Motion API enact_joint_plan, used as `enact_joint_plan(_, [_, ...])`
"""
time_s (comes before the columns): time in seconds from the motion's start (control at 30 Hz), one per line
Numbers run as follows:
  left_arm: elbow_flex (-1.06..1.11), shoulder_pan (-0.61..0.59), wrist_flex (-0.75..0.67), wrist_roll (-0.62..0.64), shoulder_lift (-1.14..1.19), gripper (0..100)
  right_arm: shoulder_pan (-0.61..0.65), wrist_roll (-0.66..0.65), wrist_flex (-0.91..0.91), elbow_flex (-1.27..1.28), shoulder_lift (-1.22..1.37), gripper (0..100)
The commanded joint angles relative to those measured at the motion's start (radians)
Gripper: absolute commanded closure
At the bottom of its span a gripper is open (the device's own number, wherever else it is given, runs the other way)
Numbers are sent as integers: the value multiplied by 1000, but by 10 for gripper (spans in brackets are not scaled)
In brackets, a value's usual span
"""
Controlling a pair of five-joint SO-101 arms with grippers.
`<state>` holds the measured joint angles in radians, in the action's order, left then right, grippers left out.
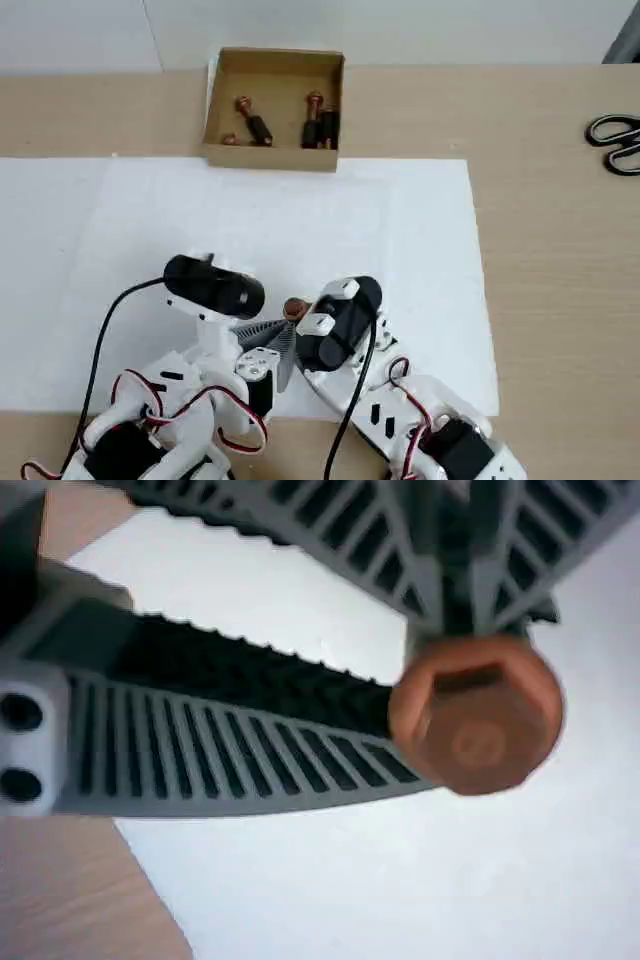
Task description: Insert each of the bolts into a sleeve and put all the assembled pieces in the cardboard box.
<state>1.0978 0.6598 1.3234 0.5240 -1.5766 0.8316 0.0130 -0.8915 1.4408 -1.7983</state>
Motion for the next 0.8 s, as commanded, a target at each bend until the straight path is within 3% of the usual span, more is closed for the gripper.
enact_joint_plan(0.0, [-8, -12, -37, -6, 0, 993, -5, -8, 39, -64, -7, 995])
enact_joint_plan(0.17, [-5, -91, -74, -6, 0, 968, -7, -8, 38, -63, -10, 995])
enact_joint_plan(0.37, [-5, -95, -68, -3, 2, 768, -8, -8, 38, -64, -10, 995])
enact_joint_plan(0.6, [-15, -104, -75, -2, 2, 787, -12, -5, 38, -66, -12, 995])
enact_joint_plan(0.77, [-76, -209, -75, -20, 2, 787, -77, -5, 39, -68, -10, 995])
